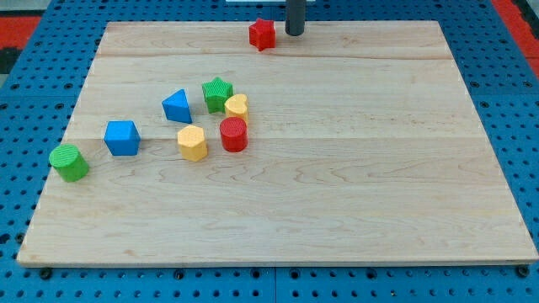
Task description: Push the red circle into the yellow hexagon
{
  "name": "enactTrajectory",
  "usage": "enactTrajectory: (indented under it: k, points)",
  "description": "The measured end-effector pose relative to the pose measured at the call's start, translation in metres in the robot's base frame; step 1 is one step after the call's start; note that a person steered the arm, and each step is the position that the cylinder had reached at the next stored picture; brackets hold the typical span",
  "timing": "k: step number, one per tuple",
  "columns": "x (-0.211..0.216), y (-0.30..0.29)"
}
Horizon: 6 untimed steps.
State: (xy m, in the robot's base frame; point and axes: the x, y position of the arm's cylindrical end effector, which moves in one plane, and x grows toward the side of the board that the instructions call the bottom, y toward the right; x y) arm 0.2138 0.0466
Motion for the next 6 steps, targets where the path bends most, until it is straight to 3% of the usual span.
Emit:
enactTrajectory:
  k: [3, 4, 5, 6]
  points:
    - [0.211, -0.021]
    - [0.233, -0.053]
    - [0.222, -0.106]
    - [0.188, -0.117]
